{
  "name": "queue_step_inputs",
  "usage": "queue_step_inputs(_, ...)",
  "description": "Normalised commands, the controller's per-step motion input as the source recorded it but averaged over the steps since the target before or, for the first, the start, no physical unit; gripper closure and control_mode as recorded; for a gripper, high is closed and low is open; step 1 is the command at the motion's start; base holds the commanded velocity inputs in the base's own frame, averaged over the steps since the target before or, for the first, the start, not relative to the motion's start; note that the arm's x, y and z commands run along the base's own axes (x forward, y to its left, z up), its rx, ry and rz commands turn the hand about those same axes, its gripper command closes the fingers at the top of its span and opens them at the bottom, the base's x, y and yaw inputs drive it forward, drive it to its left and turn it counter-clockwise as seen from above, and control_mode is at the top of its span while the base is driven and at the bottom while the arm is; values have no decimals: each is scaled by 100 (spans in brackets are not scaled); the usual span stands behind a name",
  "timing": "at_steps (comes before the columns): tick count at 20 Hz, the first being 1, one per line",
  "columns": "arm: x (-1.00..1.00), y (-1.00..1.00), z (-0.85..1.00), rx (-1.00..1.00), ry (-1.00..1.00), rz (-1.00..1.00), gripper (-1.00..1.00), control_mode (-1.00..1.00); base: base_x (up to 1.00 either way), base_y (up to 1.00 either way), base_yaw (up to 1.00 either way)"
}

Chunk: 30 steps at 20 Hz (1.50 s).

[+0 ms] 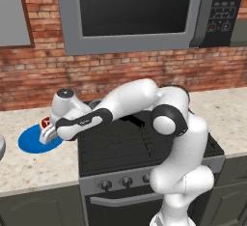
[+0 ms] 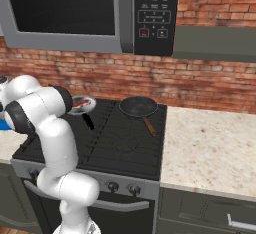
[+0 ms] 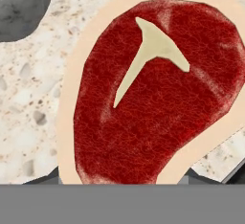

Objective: Place one of the steaks on the plate and the other in the bowl. Then place the bowl in the fridge.

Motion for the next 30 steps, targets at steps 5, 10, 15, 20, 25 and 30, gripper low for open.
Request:
queue_step_inputs(5, 32, 27, -16, 0, 10, -3, 100, -100, 0, 0, 0)
queue_step_inputs(10, 20, 34, -13, -4, 1, -4, 100, -100, 0, 0, 0)
queue_step_inputs(15, 2, 9, -8, -6, 0, -3, 100, -100, 0, 0, 0)
queue_step_inputs(20, 8, 0, -16, -4, 0, -2, 100, -100, 0, 0, 0)
queue_step_inputs(25, 4, 0, -24, 0, 0, 0, 100, -100, 0, 0, 0)
queue_step_inputs(30, 17, 0, -21, 0, 0, 0, 100, -100, 0, 0, 0)
